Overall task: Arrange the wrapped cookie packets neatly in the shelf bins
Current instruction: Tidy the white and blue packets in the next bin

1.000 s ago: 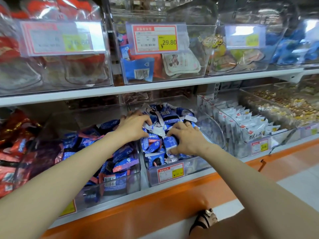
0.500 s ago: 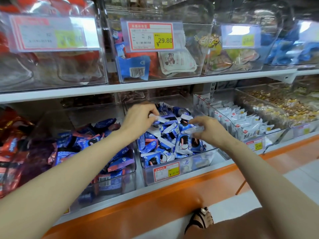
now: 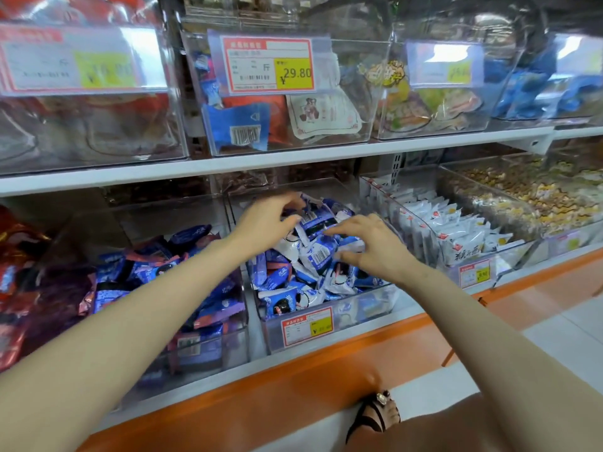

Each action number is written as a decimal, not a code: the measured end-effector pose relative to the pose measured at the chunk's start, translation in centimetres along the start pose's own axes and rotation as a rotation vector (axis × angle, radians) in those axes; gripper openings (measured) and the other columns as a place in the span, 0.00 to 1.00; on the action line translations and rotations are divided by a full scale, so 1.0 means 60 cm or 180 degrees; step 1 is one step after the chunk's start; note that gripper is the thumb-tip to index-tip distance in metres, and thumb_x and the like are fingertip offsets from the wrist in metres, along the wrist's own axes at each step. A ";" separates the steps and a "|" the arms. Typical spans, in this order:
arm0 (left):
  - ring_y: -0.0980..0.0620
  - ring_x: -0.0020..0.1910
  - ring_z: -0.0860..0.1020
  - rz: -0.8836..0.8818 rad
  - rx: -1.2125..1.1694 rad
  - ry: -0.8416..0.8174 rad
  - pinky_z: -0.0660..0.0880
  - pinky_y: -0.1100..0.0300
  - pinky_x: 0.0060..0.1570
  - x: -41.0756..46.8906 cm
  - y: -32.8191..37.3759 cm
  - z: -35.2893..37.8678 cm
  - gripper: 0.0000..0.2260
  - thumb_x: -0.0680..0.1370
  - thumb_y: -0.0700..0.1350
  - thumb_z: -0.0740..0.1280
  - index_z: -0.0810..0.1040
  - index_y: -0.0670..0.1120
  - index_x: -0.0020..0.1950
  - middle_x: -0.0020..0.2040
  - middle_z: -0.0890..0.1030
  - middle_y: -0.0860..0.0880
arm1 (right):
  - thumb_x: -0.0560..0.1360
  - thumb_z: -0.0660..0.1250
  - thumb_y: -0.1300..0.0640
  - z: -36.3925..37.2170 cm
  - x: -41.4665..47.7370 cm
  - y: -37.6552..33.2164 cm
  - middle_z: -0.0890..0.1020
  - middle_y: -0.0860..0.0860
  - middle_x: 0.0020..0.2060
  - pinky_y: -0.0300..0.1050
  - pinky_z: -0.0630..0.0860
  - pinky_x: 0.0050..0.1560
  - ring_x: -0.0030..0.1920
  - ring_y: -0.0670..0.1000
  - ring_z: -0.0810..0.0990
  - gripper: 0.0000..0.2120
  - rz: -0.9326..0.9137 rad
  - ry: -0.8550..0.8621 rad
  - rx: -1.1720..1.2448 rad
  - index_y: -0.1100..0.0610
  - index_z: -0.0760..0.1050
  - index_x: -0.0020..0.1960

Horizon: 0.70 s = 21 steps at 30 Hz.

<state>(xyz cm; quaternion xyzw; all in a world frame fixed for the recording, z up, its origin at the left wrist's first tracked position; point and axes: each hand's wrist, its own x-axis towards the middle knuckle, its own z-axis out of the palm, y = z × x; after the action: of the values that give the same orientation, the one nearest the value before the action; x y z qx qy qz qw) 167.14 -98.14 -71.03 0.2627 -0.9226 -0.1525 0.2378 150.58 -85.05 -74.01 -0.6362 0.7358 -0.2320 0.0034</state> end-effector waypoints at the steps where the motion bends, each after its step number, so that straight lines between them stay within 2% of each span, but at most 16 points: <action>1: 0.50 0.59 0.75 -0.0144 0.0071 -0.0056 0.71 0.58 0.57 -0.002 -0.017 -0.007 0.12 0.78 0.45 0.64 0.75 0.47 0.62 0.61 0.77 0.50 | 0.72 0.71 0.49 0.009 0.002 -0.005 0.74 0.50 0.64 0.49 0.65 0.63 0.63 0.54 0.68 0.22 -0.0144 -0.0137 -0.0150 0.45 0.73 0.66; 5: 0.46 0.62 0.72 -0.0315 0.0458 0.0054 0.69 0.51 0.61 -0.009 -0.064 -0.020 0.12 0.75 0.46 0.68 0.77 0.47 0.57 0.61 0.76 0.47 | 0.73 0.68 0.44 0.033 0.009 -0.032 0.64 0.49 0.71 0.49 0.59 0.67 0.69 0.53 0.62 0.26 -0.0448 -0.0259 -0.0671 0.42 0.67 0.70; 8: 0.46 0.64 0.69 -0.0325 0.0606 0.0087 0.65 0.54 0.60 -0.017 -0.063 -0.020 0.12 0.74 0.48 0.69 0.77 0.47 0.57 0.63 0.74 0.48 | 0.74 0.66 0.42 0.041 0.011 -0.036 0.64 0.49 0.71 0.48 0.56 0.66 0.70 0.53 0.60 0.23 -0.0415 -0.0158 -0.1109 0.44 0.71 0.67; 11: 0.48 0.58 0.74 -0.0533 0.0903 -0.0425 0.70 0.56 0.54 -0.021 -0.051 -0.020 0.15 0.75 0.52 0.68 0.75 0.48 0.59 0.61 0.76 0.47 | 0.70 0.69 0.39 0.034 0.008 -0.028 0.69 0.52 0.68 0.52 0.60 0.61 0.67 0.57 0.64 0.21 -0.0178 0.0211 -0.1102 0.50 0.78 0.58; 14: 0.48 0.54 0.76 -0.0677 0.1316 -0.0960 0.71 0.58 0.46 -0.021 -0.042 -0.022 0.16 0.74 0.56 0.68 0.75 0.48 0.56 0.56 0.78 0.48 | 0.68 0.66 0.34 0.030 0.003 -0.025 0.74 0.49 0.60 0.50 0.60 0.58 0.63 0.55 0.67 0.24 -0.0020 0.0243 -0.1212 0.53 0.75 0.53; 17: 0.48 0.54 0.76 -0.0715 0.1440 -0.1052 0.67 0.60 0.43 -0.024 -0.039 -0.022 0.12 0.74 0.54 0.69 0.77 0.49 0.53 0.55 0.79 0.49 | 0.73 0.66 0.41 0.039 -0.003 -0.032 0.79 0.49 0.51 0.48 0.58 0.55 0.58 0.55 0.70 0.18 -0.0084 0.0304 -0.1202 0.54 0.72 0.51; 19: 0.48 0.53 0.77 -0.0741 0.1389 -0.0956 0.66 0.60 0.42 -0.026 -0.035 -0.023 0.08 0.74 0.50 0.70 0.79 0.48 0.49 0.53 0.80 0.48 | 0.75 0.65 0.48 0.035 -0.002 -0.029 0.80 0.49 0.53 0.49 0.59 0.56 0.58 0.55 0.70 0.12 0.0038 0.0420 -0.1306 0.52 0.72 0.55; 21: 0.48 0.51 0.78 -0.0735 0.1357 -0.0832 0.66 0.59 0.41 -0.029 -0.030 -0.025 0.05 0.74 0.48 0.71 0.78 0.48 0.43 0.50 0.81 0.48 | 0.75 0.63 0.55 0.023 0.000 -0.014 0.79 0.51 0.57 0.50 0.59 0.59 0.61 0.56 0.68 0.13 0.0336 0.0423 -0.1434 0.50 0.74 0.59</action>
<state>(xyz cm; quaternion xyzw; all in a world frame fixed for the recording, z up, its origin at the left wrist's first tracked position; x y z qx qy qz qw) 169.98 -98.90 -71.13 0.3883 -0.9207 -0.0136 0.0371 151.80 -85.57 -74.96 -0.5649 0.7998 -0.1030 -0.1750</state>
